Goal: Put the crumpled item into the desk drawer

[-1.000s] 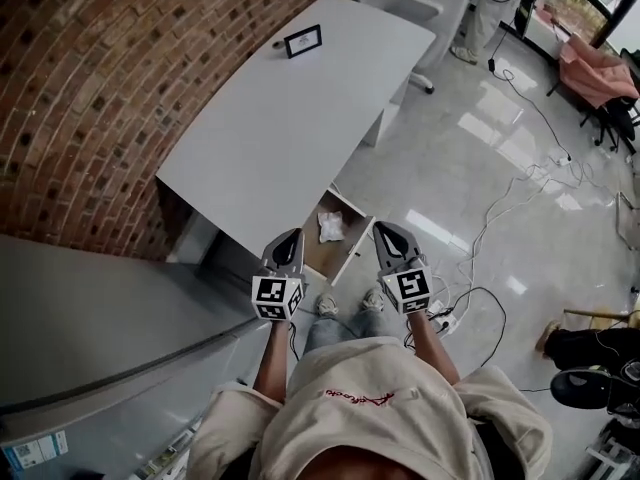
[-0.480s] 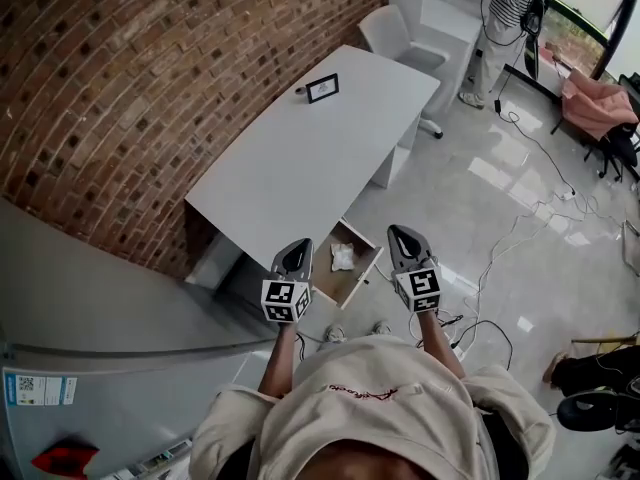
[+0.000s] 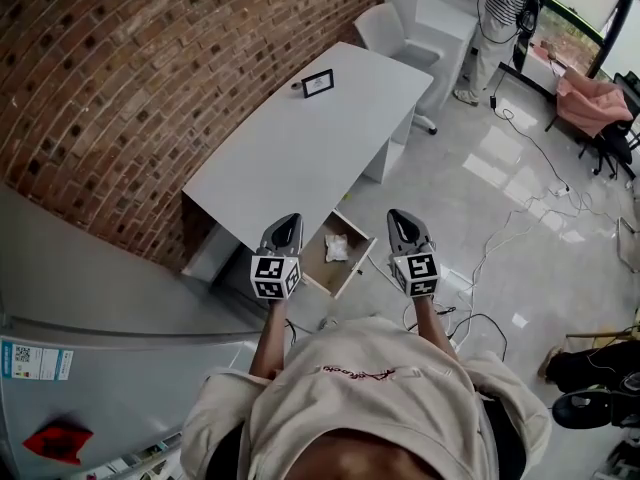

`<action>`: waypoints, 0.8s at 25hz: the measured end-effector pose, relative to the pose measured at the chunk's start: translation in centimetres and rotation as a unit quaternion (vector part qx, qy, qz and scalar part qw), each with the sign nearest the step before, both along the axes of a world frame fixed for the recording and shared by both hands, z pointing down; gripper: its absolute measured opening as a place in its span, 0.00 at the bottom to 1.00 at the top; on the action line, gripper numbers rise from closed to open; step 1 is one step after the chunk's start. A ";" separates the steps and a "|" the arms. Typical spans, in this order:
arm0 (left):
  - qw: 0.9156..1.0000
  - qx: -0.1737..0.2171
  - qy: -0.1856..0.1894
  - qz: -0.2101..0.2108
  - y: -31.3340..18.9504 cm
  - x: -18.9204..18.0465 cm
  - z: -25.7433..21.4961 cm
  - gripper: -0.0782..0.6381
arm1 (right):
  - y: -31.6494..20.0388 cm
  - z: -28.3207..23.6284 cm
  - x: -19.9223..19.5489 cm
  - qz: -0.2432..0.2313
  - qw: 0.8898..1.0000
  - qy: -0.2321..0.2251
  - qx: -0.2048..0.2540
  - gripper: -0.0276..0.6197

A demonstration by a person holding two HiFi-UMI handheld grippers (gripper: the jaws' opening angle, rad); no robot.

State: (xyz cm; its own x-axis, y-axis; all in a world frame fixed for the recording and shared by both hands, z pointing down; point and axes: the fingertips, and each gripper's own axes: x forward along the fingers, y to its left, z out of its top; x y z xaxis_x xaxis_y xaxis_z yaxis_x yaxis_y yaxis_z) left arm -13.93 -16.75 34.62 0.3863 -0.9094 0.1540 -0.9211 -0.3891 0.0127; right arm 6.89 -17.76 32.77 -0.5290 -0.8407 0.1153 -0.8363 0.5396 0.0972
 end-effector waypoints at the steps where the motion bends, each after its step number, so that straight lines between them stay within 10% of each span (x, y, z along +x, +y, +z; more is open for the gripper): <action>1: 1.000 0.001 0.000 0.000 -0.1 0.1 -0.1 0.12 | -0.1 -0.2 0.1 0.001 1.000 0.000 0.001 0.06; 20: 1.000 -0.009 0.001 0.005 0.1 1.0 0.5 0.12 | -0.6 -0.5 -0.2 -0.009 1.000 0.011 -0.001 0.06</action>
State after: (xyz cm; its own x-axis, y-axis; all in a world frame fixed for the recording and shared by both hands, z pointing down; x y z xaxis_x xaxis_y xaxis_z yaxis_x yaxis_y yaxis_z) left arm -12.88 -16.67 35.10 0.3964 -0.9022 0.1698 -0.9168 -0.3987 0.0219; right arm 6.69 -18.37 32.22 -0.5406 -0.8313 0.1287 -0.8246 0.5540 0.1146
